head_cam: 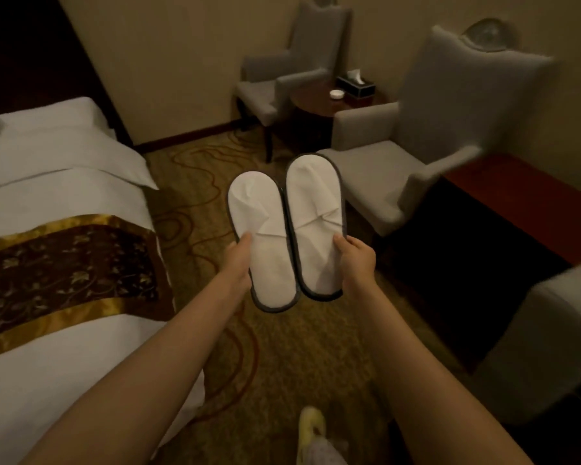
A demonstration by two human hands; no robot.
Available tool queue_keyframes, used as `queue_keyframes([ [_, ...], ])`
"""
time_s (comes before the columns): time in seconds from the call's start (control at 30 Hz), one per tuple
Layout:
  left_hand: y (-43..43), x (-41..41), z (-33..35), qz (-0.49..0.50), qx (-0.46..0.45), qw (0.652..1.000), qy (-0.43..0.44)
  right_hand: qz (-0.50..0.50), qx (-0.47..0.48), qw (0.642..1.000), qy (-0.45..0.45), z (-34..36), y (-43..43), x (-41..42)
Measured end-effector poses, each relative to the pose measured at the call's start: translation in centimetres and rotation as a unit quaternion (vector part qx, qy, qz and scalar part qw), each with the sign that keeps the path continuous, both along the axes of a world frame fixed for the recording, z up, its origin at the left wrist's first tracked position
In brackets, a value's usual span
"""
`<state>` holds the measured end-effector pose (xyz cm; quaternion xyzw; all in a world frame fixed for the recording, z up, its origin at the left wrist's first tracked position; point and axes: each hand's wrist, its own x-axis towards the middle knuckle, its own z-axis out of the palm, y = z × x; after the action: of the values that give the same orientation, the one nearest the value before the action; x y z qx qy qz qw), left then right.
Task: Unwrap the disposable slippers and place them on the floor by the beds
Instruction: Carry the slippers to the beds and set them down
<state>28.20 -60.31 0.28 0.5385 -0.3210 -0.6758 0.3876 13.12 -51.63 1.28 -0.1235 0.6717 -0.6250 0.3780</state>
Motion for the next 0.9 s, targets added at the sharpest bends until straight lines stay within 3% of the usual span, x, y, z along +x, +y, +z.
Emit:
queue_keyframes([
  [0.47,-28.3,1.4,-6.1,0.147,0.076,0.986,-0.026,0.171,0.089,0.981,0.000,-4.6,-33.4,-1.1],
  [0.9,-53.1,5.1,-10.9,0.260,0.123,0.956,0.060,0.336,0.123,0.933,0.024,-8.2,-63.2,1.7],
])
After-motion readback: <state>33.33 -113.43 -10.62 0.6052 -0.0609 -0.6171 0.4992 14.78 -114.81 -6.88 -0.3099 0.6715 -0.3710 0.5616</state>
